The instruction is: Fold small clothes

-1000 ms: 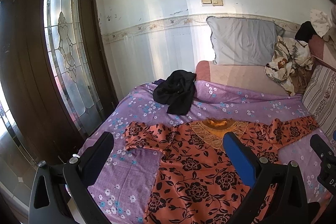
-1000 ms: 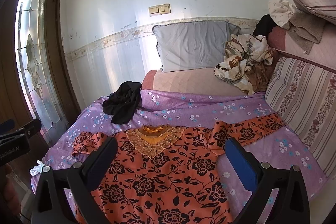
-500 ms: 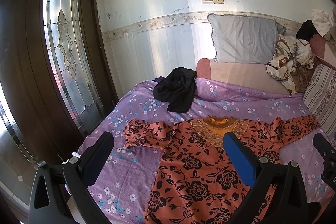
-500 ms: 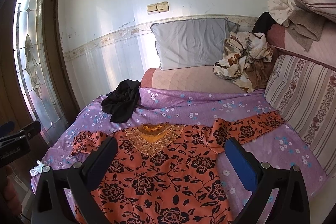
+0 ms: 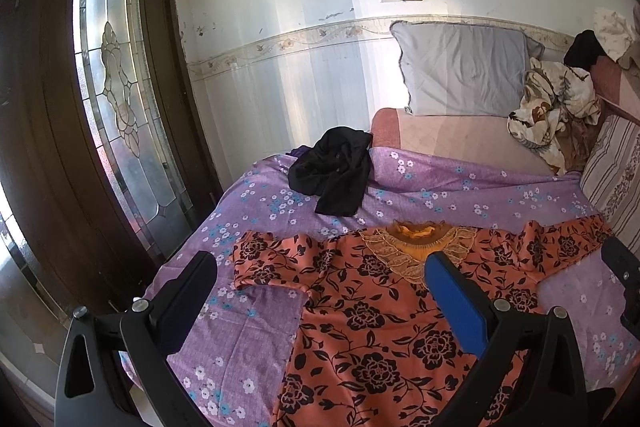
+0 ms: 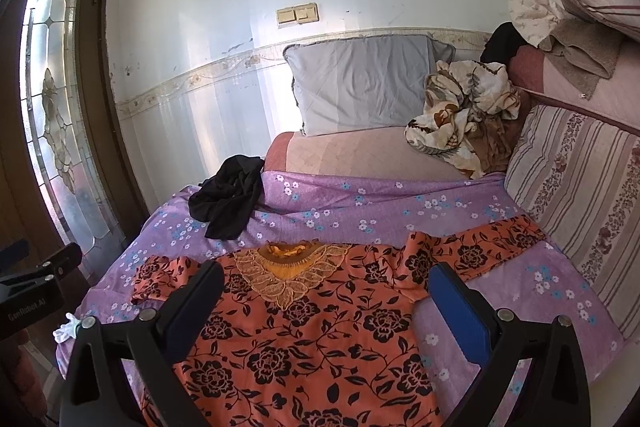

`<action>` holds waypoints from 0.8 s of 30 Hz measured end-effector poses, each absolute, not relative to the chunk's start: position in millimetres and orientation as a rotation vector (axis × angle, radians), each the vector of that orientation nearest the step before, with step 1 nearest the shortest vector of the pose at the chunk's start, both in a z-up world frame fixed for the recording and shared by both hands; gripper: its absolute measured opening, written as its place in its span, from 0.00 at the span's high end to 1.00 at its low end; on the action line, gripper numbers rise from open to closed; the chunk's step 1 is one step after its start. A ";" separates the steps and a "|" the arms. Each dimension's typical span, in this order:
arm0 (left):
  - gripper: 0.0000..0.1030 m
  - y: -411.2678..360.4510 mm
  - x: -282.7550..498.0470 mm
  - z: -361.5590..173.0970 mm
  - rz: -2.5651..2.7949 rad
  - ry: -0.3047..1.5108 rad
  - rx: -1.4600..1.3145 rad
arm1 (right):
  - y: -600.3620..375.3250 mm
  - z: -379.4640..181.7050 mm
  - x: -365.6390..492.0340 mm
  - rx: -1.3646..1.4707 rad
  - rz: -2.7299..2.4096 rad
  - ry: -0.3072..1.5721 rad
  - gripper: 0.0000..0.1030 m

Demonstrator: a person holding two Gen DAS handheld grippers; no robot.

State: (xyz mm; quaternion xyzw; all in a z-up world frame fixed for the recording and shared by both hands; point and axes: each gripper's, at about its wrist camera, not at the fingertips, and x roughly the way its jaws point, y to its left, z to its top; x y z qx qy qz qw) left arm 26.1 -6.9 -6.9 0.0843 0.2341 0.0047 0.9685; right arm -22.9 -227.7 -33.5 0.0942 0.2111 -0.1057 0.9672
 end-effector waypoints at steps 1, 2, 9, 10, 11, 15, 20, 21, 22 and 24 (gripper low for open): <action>0.00 -8.9 30.1 -7.9 0.008 0.472 0.174 | -228.7 -33.9 -19.9 0.191 -0.216 0.427 0.00; 0.00 -9.5 33.0 -8.0 0.007 0.472 0.175 | -230.2 -34.7 -15.8 0.193 -0.218 0.429 0.00; 0.00 -20.2 65.7 -19.6 -0.005 0.484 0.179 | -240.4 -48.0 16.2 0.203 -0.230 0.458 0.00; 0.00 -22.4 72.6 -23.0 -0.004 0.487 0.178 | -242.5 -51.5 22.3 0.206 -0.233 0.463 0.00; 0.00 -24.7 80.3 -27.0 -0.004 0.491 0.177 | -244.8 -55.2 28.8 0.208 -0.235 0.469 0.00; 0.00 -34.1 107.1 -40.7 -0.005 0.507 0.175 | -253.6 -68.9 51.8 0.210 -0.250 0.489 0.00; 0.00 -48.4 148.1 -63.5 0.009 0.527 0.156 | -281.2 -89.8 86.7 0.246 -0.272 0.515 0.00; 0.00 -52.3 159.0 -71.5 0.017 0.530 0.157 | -290.2 -95.3 94.0 0.265 -0.272 0.521 0.00; 0.00 -53.3 163.5 -74.8 0.021 0.532 0.158 | -302.8 -101.9 101.3 0.289 -0.276 0.524 0.00; 0.00 -59.3 181.1 -92.8 0.025 0.550 0.163 | -333.0 -116.6 113.3 0.346 -0.285 0.526 0.00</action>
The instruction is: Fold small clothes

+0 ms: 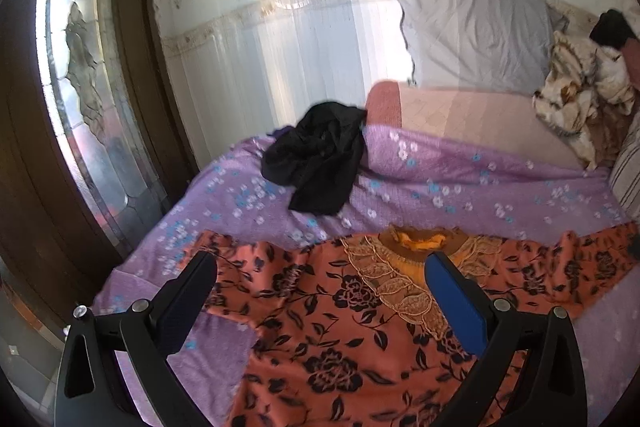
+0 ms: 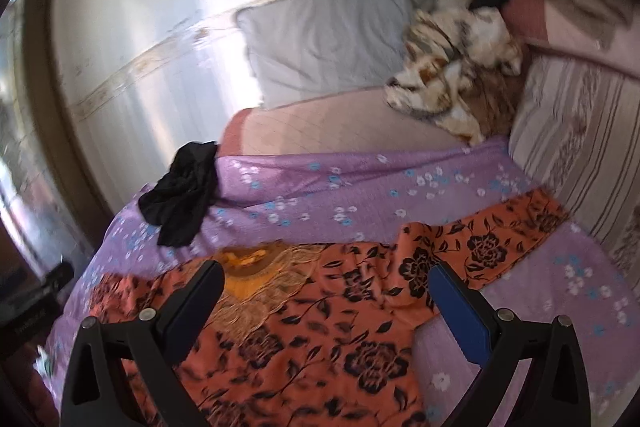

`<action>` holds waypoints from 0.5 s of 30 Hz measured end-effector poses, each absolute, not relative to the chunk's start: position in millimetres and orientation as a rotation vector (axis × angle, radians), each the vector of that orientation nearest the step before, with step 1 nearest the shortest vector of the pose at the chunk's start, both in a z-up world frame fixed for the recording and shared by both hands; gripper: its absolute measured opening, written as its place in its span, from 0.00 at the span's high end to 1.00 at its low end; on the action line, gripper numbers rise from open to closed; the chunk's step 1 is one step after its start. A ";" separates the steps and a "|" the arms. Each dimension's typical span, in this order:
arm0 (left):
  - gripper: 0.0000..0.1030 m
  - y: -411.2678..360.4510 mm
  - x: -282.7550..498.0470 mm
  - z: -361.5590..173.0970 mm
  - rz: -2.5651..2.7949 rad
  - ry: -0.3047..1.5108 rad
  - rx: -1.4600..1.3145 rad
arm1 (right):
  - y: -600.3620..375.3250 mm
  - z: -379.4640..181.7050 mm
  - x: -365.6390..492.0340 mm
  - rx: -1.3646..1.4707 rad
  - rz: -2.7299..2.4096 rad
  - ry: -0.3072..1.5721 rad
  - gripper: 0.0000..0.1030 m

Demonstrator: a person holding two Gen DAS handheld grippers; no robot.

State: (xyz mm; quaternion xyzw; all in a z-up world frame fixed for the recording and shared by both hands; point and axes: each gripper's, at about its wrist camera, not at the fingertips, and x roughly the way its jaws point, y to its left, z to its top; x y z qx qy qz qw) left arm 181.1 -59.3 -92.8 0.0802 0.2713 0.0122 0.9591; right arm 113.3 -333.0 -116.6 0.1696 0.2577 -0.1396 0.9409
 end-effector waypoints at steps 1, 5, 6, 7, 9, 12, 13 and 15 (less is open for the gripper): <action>0.00 -63.5 194.7 -110.9 0.008 0.586 0.166 | -357.5 -128.0 120.5 0.392 -0.294 0.535 0.00; 0.00 -72.6 230.9 -184.1 -0.071 0.750 0.182 | -478.5 -183.0 121.8 0.650 -0.425 0.547 0.00; 0.00 -74.3 236.5 -200.0 -0.078 0.790 0.199 | -504.8 -196.4 117.4 0.724 -0.454 0.549 0.00; 0.00 -77.9 247.6 -226.6 -0.093 0.873 0.236 | -537.1 -213.6 108.9 0.832 -0.492 0.544 0.01; 0.00 -79.4 259.2 -251.7 -0.110 0.967 0.265 | -588.8 -240.1 91.4 1.026 -0.516 0.492 0.06; 0.00 -79.7 271.4 -266.2 -0.086 0.989 0.268 | -650.2 -271.3 67.5 1.216 -0.572 0.394 0.19; 0.00 -81.8 275.1 -267.0 -0.079 0.983 0.270 | -665.6 -281.1 64.3 1.276 -0.570 0.372 0.22; 0.00 -86.2 276.5 -265.7 -0.083 0.970 0.279 | -688.3 -296.3 63.7 1.365 -0.570 0.340 0.30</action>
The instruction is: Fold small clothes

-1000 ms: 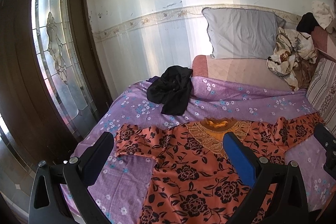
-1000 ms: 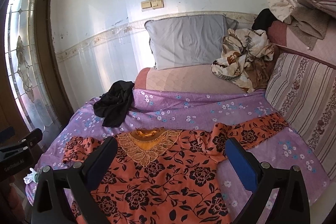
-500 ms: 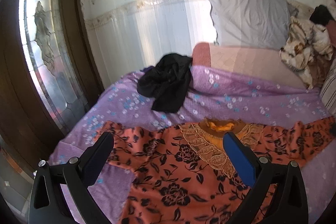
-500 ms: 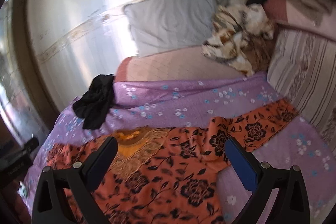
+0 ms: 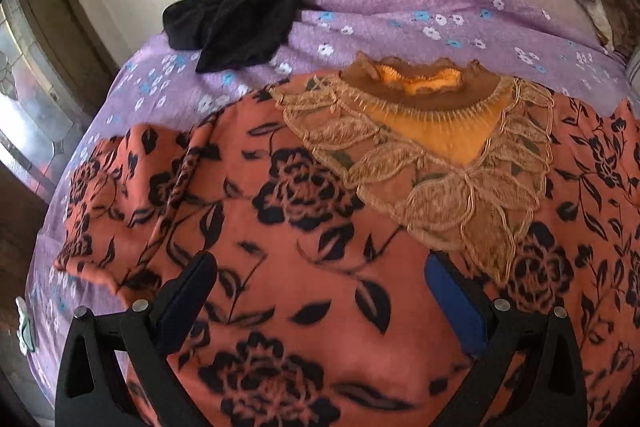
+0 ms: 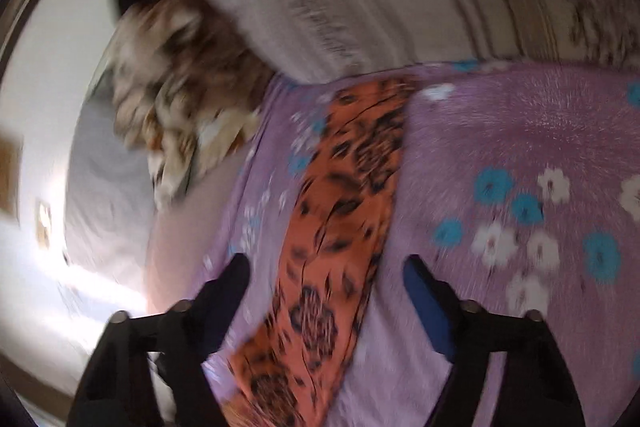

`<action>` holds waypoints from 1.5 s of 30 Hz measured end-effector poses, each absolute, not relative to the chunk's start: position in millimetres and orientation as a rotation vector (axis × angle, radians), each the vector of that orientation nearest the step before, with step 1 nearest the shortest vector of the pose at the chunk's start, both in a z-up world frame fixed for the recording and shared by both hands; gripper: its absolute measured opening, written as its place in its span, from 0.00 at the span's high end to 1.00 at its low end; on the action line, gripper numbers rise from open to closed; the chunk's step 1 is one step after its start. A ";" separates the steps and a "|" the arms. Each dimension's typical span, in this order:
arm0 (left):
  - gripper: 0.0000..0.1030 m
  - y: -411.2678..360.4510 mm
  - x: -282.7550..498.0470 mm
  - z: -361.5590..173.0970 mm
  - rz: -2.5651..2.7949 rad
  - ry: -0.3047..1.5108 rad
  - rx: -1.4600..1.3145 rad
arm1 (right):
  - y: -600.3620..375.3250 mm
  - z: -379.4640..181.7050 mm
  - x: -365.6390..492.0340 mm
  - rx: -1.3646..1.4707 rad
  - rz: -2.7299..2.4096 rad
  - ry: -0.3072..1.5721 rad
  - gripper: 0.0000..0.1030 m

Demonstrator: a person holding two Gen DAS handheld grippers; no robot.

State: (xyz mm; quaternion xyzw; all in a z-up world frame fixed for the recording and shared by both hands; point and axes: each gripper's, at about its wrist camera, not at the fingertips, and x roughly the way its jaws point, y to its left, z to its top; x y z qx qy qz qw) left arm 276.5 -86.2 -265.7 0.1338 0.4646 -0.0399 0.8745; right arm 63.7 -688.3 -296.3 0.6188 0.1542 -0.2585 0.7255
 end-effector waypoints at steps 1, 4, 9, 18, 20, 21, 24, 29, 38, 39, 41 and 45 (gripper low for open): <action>0.00 -90.1 276.7 -265.8 -0.083 0.957 0.296 | -698.7 -300.1 66.0 1.369 -0.597 0.341 0.30; 0.00 -99.9 281.8 -271.5 -0.097 0.948 0.334 | -724.0 -304.5 75.6 1.313 -0.672 0.351 0.31; 0.00 -104.6 281.5 -273.2 -0.141 0.948 0.322 | -758.3 -313.2 92.6 1.277 -0.710 0.338 0.33; 0.00 -105.2 284.2 -278.7 -0.133 0.934 0.322 | -767.4 -315.7 135.6 1.035 -0.809 0.435 0.91; 0.00 -105.9 284.6 -277.2 -0.123 0.924 0.329 | -763.9 -317.0 139.7 1.084 -0.771 0.415 0.95; 0.00 -105.1 284.8 -276.1 -0.119 0.922 0.330 | -758.6 -311.4 140.5 1.086 -0.752 0.392 0.95; 0.00 -98.6 283.1 -270.0 -0.114 0.918 0.305 | -734.8 -277.8 156.1 1.071 -0.640 0.329 0.95; 0.00 -71.3 280.3 -245.4 -0.062 0.875 0.234 | -640.2 -193.8 199.0 0.974 -0.344 0.289 0.95; 0.00 10.0 286.3 -214.4 0.085 0.820 0.139 | -408.0 -140.8 257.3 0.881 0.157 0.373 0.95; 0.00 20.0 286.5 -212.6 0.103 0.818 0.128 | -383.0 -147.8 264.7 0.886 0.196 0.402 0.95; 0.00 45.0 287.5 -207.9 0.143 0.811 0.095 | -335.2 -172.2 284.0 0.923 0.276 0.475 0.95; 0.00 83.6 283.9 -200.6 0.211 0.791 0.053 | -272.3 -228.5 303.7 1.051 0.392 0.577 0.91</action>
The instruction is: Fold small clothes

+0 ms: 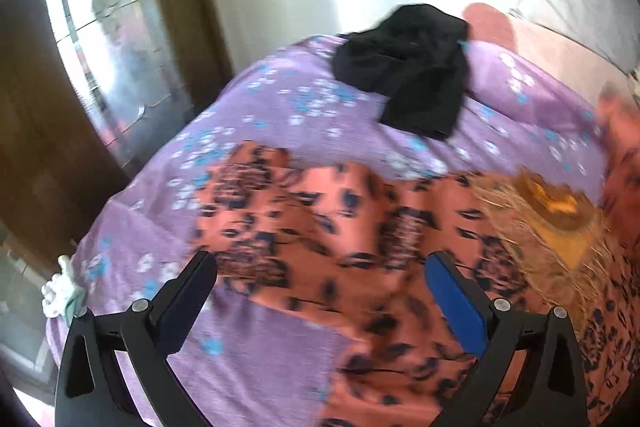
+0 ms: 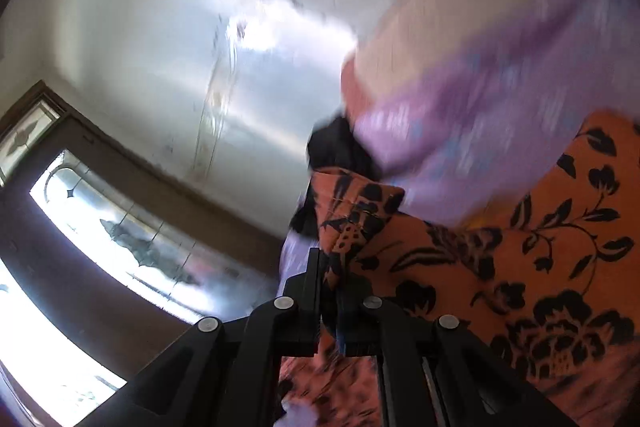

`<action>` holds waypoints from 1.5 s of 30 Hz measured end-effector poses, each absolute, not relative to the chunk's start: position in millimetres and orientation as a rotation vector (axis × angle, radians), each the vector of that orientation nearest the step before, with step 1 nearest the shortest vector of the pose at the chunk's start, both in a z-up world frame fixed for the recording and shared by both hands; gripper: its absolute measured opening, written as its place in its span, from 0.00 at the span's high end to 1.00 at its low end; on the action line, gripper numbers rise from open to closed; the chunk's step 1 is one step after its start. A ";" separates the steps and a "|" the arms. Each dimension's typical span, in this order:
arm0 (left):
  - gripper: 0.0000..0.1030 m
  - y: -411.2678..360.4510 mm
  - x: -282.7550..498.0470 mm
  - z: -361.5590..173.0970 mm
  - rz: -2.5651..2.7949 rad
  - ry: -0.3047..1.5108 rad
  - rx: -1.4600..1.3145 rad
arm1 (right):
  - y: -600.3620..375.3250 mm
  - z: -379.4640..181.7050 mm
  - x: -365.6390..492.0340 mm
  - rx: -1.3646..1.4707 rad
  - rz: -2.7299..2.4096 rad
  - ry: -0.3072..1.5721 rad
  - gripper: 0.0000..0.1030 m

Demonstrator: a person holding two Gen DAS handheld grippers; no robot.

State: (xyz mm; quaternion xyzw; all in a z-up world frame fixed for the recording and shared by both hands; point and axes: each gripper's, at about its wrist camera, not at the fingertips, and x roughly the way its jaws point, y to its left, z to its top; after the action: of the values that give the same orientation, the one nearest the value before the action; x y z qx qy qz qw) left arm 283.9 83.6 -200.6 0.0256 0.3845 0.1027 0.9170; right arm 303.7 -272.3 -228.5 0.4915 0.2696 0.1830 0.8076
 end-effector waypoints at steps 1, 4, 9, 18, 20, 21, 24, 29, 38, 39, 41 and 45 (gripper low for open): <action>0.00 90.4 282.1 -200.0 0.228 0.788 0.048 | -258.1 -247.6 312.6 1.107 0.433 0.633 0.90; 0.00 105.9 282.4 -200.3 0.251 0.797 0.008 | -227.5 -282.1 330.6 1.162 0.481 0.832 0.58; 0.00 95.2 283.8 -196.8 0.196 0.785 -0.028 | -246.1 -254.7 299.6 1.021 0.415 0.781 0.35; 0.28 31.8 296.0 -219.2 0.002 0.892 -0.045 | -363.1 -236.1 238.8 0.692 -0.050 0.696 0.53; 0.50 19.5 299.6 -231.5 -0.023 0.932 -0.025 | -396.3 -260.5 242.4 0.776 -0.108 0.738 0.59; 0.57 12.7 301.7 -238.7 -0.037 0.956 -0.012 | -405.9 -263.4 247.7 0.797 -0.112 0.758 0.60; 0.57 -9.2 311.0 -266.7 -0.005 1.045 0.093 | -419.3 -285.0 266.5 0.727 -0.173 0.878 0.61; 0.56 -22.8 314.3 -271.8 0.005 1.065 0.161 | -419.8 -309.4 287.0 0.753 -0.183 0.996 0.61; 0.12 94.6 291.9 -193.7 0.231 0.788 -0.090 | -361.3 -255.4 277.9 0.531 -0.037 0.788 0.33; 0.12 122.6 291.1 -193.4 0.283 0.793 -0.138 | -351.5 -255.1 279.9 0.513 -0.028 0.793 0.33; 0.12 159.7 289.4 -199.7 0.328 0.820 -0.230 | -334.4 -258.8 284.5 0.461 -0.005 0.810 0.33; 0.13 245.2 277.0 -227.3 0.399 0.899 -0.495 | -316.2 -264.3 285.0 0.413 0.032 0.825 0.33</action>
State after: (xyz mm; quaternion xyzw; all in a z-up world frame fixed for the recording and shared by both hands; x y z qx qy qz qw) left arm 277.0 245.2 -227.3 -0.2351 0.4270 0.1897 0.8523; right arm 285.0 -316.2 -264.3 0.1994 0.3979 0.0156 0.8953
